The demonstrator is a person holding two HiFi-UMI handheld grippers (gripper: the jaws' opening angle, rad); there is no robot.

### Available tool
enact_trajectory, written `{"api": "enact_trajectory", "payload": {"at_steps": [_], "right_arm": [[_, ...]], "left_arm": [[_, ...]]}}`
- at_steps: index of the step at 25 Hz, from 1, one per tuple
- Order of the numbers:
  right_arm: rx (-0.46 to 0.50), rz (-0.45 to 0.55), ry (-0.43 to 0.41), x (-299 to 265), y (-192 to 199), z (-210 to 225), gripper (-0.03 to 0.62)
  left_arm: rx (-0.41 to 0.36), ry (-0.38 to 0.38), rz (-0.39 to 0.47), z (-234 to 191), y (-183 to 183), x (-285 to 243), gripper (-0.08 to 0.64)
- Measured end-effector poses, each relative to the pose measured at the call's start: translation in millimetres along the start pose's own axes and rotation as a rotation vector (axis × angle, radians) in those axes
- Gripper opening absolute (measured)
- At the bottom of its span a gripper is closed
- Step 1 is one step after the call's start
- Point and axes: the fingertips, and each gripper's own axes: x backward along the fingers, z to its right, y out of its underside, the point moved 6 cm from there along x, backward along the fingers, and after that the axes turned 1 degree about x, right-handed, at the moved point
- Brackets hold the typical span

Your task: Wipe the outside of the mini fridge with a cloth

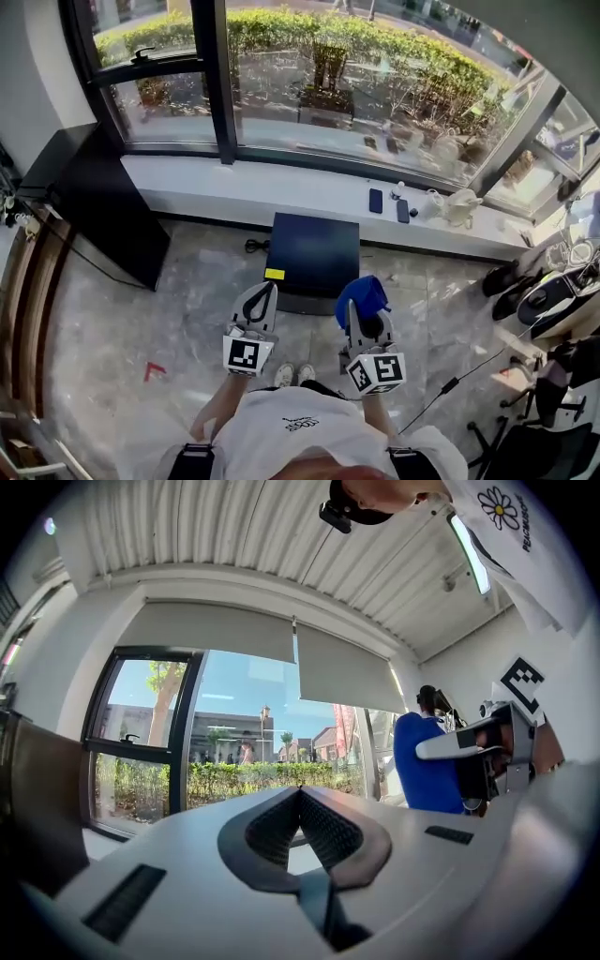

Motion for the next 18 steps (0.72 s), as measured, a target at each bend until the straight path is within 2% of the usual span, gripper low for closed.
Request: {"api": "enact_trajectory", "payload": {"at_steps": [3, 5, 10, 18], "right_arm": [[0.001, -0.012, -0.012, -7.0, 0.1, 11.6, 0.081], [0.013, -0.012, -0.018, -7.0, -1.1, 18.4, 0.081], [0.027, -0.041, -0.012, -12.4, 0.9, 42.0, 0.081], [0.056, -0.083, -0.019, -29.3, -7.4, 56.1, 0.081]], "left_arm": [[0.005, 0.004, -0.085, 11.4, 4.8, -7.0, 0.005], [0.007, 0.012, -0.107, 17.9, 6.2, -12.5, 0.005], [0.061, 0.016, -0.098, 22.1, 6.2, -37.1, 0.005], [0.060, 0.002, -0.082, 14.3, 5.3, -66.0, 0.005]]}}
